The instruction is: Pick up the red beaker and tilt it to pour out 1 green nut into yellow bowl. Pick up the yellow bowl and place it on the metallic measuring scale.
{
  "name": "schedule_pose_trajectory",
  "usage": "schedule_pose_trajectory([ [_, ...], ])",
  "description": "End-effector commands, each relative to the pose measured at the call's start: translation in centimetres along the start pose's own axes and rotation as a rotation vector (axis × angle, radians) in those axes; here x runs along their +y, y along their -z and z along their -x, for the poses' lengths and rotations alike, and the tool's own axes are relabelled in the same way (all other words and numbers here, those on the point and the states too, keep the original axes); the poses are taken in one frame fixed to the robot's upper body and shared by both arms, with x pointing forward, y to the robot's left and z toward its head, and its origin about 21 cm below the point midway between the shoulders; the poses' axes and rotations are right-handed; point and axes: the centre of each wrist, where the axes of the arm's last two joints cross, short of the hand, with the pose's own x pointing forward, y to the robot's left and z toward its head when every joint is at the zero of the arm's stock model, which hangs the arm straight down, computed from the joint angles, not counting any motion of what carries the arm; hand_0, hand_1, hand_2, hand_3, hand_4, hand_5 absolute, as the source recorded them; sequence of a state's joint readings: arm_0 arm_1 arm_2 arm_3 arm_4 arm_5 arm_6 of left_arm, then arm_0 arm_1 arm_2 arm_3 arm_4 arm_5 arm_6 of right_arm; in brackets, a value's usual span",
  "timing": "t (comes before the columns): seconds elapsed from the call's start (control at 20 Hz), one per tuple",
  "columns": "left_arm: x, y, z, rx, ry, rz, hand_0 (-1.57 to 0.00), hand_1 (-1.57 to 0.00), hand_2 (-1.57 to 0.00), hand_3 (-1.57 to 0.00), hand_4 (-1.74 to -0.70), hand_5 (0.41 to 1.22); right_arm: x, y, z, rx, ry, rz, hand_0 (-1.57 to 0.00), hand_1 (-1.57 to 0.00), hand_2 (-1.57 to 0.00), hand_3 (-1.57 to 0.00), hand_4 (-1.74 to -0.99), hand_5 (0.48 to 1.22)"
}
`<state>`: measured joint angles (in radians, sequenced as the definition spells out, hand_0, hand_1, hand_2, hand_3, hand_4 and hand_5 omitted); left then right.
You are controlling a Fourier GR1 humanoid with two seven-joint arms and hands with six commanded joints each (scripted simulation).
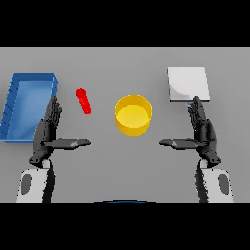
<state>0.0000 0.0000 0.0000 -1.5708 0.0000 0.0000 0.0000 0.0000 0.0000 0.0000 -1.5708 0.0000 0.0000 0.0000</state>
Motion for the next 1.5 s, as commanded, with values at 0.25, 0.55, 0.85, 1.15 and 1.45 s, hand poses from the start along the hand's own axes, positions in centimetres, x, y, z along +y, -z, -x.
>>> schedule_pose_trajectory([
  [0.25,-0.6,0.7,0.0,0.006,-0.002,0.007,0.00,0.00,0.00,0.00,-1.20,0.652,0.1,0.4,0.1,0.005,-0.001,0.002,0.00,0.00,0.00,0.00,-1.245,0.681],
  [0.55,-0.7,-1.1,-2.0,-0.019,0.183,0.070,0.00,0.00,0.00,0.00,-1.22,0.660,0.5,-2.2,-1.0,-0.135,-0.328,-0.046,0.00,0.00,0.00,0.00,-1.235,0.678],
  [0.85,-1.7,0.3,-1.3,0.021,0.189,0.123,0.00,0.00,0.00,0.00,-1.30,0.702,0.7,-2.4,-1.5,-0.154,-0.261,-0.078,0.00,0.00,0.00,0.00,-1.275,0.680],
  [1.15,-2.5,4.4,-0.2,0.046,0.205,0.128,0.00,0.00,0.00,0.00,-1.38,0.739,0.4,-2.4,-1.3,-0.146,-0.257,-0.065,0.00,0.00,0.00,0.00,-1.312,0.681],
  [1.45,-2.5,6.8,1.5,0.097,0.204,0.117,0.00,0.00,0.00,0.00,-1.34,0.717,0.3,-2.7,-1.7,-0.157,-0.233,-0.055,0.00,0.00,0.00,0.00,-1.341,0.689],
])
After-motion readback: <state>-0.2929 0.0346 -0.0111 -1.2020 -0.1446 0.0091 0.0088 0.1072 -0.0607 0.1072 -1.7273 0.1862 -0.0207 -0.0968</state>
